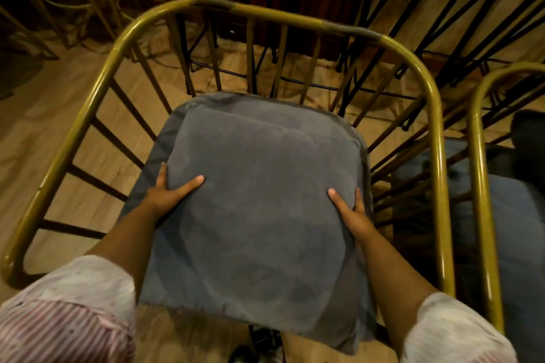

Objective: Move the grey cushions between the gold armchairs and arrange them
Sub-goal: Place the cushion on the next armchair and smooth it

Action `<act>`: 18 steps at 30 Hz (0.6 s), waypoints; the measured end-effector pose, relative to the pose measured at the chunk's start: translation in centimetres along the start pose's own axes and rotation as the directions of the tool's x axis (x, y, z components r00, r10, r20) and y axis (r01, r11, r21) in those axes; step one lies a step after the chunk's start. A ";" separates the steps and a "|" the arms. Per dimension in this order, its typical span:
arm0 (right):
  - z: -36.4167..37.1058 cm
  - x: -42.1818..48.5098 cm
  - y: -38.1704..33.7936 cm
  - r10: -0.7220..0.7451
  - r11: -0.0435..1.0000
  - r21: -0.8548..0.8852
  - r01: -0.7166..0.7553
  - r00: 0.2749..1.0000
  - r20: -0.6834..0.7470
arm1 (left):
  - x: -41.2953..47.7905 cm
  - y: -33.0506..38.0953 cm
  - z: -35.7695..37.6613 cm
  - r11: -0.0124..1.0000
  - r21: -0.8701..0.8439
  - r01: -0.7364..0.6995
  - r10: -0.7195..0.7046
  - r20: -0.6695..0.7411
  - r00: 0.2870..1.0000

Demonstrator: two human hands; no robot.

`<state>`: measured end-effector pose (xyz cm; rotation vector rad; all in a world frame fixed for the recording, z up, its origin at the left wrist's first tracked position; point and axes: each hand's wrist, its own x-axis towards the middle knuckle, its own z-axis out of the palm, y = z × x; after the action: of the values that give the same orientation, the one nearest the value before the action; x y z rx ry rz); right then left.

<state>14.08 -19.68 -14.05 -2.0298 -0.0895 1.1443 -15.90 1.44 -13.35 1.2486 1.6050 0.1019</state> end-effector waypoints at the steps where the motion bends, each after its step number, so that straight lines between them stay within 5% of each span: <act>1: -0.1 0.2 0.2 0.002 1.000 0.008 -0.002 1.000 0.010 | 0.2 -0.4 -0.1 0.999 -0.036 -0.005 0.005 -0.003 1.000; 10: 0.1 -1.3 0.6 0.021 0.990 0.138 -0.022 1.000 0.003 | -1.6 -0.7 -1.3 0.999 0.005 -0.032 0.032 -0.036 0.999; 18: 1.0 -2.4 2.7 0.023 0.999 0.023 -0.022 0.998 -0.054 | -1.7 -2.5 -1.2 0.985 0.173 0.029 -0.037 0.045 0.998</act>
<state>11.17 -21.91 -14.43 -2.0453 -0.0263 1.0987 -18.61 -0.32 -13.15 1.3451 1.6195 -0.0891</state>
